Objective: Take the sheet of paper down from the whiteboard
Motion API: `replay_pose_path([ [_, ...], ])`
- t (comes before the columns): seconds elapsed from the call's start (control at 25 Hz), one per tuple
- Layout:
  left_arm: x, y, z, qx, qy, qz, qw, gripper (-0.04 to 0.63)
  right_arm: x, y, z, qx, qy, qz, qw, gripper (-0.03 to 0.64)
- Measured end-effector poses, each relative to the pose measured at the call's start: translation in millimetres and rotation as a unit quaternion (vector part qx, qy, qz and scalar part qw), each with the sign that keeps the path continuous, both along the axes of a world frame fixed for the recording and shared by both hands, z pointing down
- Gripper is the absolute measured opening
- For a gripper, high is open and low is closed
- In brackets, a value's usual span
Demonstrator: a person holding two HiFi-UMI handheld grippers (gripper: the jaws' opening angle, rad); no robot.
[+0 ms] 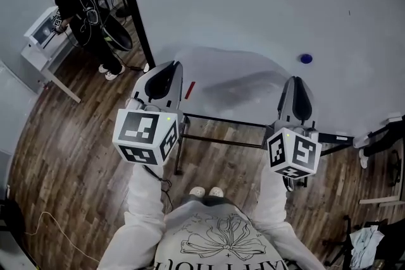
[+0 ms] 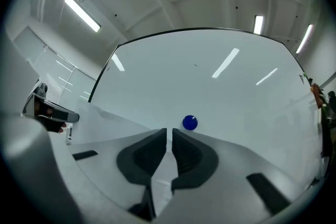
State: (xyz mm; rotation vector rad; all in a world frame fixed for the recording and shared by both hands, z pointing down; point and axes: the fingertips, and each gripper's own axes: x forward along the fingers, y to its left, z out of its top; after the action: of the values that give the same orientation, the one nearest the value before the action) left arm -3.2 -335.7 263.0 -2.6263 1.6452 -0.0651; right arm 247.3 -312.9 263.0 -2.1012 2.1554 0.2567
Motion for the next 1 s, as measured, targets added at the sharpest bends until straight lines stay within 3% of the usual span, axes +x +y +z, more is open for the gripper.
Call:
replay_pose_path([
  [0.48,-6.4,10.1,13.8,-0.007,0.004,-0.022,0.9997,0.005,-24.9,4.8,6.1,-0.008,0.006,-0.012,1.0,0.018],
  [1.0,-10.8,13.6,14.6,-0.008,0.004,-0.021,0.9997,0.005,-23.2,7.5,6.5,-0.01,-0.003,-0.005,1.0,0.014],
])
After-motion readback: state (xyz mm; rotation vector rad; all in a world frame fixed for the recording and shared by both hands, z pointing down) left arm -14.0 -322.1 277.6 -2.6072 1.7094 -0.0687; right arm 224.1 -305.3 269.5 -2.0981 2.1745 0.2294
